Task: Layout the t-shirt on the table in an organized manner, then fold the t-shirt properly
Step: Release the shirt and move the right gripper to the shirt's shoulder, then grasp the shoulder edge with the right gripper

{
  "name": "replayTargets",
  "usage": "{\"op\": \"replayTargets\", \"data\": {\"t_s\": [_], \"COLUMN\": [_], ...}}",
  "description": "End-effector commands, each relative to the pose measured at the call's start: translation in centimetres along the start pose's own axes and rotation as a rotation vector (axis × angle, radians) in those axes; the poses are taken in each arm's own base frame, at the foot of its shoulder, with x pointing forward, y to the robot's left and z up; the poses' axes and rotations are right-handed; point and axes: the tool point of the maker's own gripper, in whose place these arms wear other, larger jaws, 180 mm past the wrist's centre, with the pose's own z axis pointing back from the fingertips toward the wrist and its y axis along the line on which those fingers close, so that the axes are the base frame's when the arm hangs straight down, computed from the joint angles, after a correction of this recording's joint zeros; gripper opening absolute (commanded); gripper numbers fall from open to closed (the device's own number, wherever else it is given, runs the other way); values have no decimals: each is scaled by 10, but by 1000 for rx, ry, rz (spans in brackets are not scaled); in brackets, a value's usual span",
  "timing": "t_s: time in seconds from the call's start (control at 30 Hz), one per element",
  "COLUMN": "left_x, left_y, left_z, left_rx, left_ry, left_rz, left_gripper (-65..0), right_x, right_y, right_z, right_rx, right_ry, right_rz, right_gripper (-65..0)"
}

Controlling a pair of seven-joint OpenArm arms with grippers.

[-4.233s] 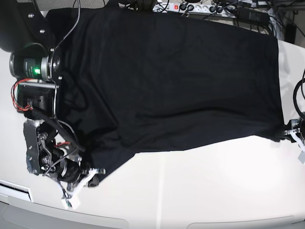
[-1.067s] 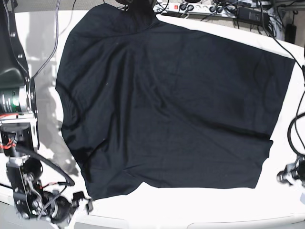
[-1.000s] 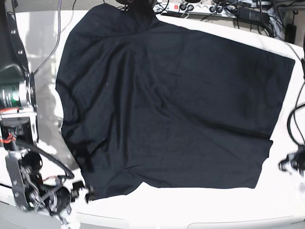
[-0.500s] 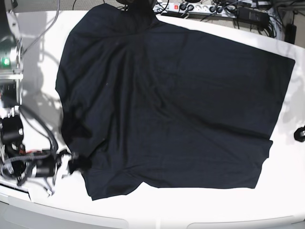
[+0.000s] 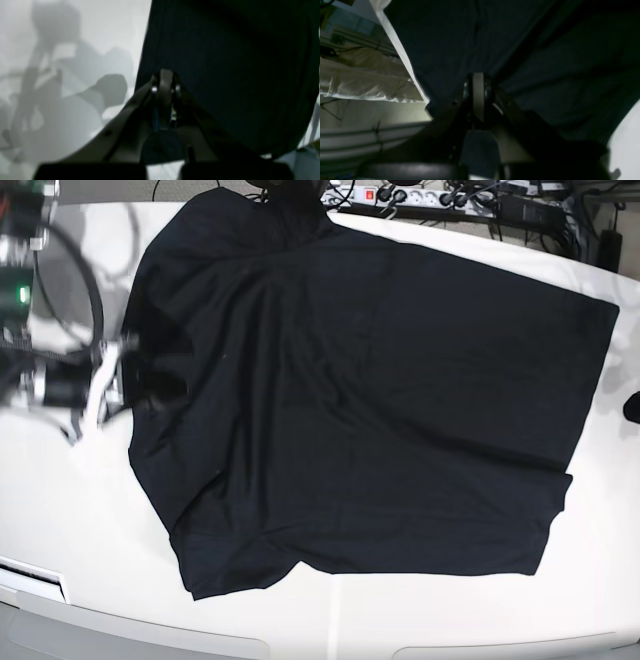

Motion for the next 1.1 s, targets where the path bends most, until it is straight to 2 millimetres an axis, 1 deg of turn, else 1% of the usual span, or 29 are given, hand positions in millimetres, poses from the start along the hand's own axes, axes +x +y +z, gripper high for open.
{"op": "replayTargets", "data": {"t_s": [0.0, 0.1, 0.13, 0.17, 0.27, 0.3, 0.33, 0.43, 0.47, 0.57, 0.73, 0.83, 0.9, 1.07], "left_x": [25, 26, 28, 29, 28, 26, 24, 19, 17, 13, 8, 9, 8, 11], "left_y": [4, 11, 12, 14, 17, 18, 18, 17, 17, 16, 16, 15, 15, 13], "left_z": [18, 29, 32, 35, 39, 39, 38, 34, 33, 31, 31, 31, 31, 31], "left_rx": [9, 18, 20, 23, 27, 28, 27, 22, 21, 15, 8, 3, 4, -8], "left_ry": [-72, -103, -118, -130, -142, -136, -132, -125, -120, -117, -111, -116, -112, -125], "left_rz": [-16, 13, 22, 30, 43, 44, 46, 52, 54, 61, 71, 74, 74, 81], "left_gripper": [-650, -650, -650, -650, -650, -650, -650, -650, -650, -650, -650, -650, -650, -650], "right_x": [0, -34, -46, -58, -89, -96, -105, -132, -138, -156, -180, -185, -190, -193], "right_y": [7, 18, 20, 22, 31, 33, 33, 23, 22, 17, 1, -3, -2, 1], "right_z": [7, 13, 15, 17, 21, 23, 25, 32, 33, 29, 17, 9, 6, 4], "right_rx": [-2, -21, -28, -37, -62, -76, -105, -229, -251, -272, -254, -225, -213, -197], "right_ry": [-22, -13, -18, -23, -44, -58, -65, -75, -81, -76, -96, -117, -113, -109], "right_rz": [16, -74, -121, -170, -299, -336, -368, -449, -474, -535, -670, -728, -755, -773], "right_gripper": [-650, -650, -622, -581, -416, -375, -357, -355, -344, -319, -317, -317, -317, -317]}}
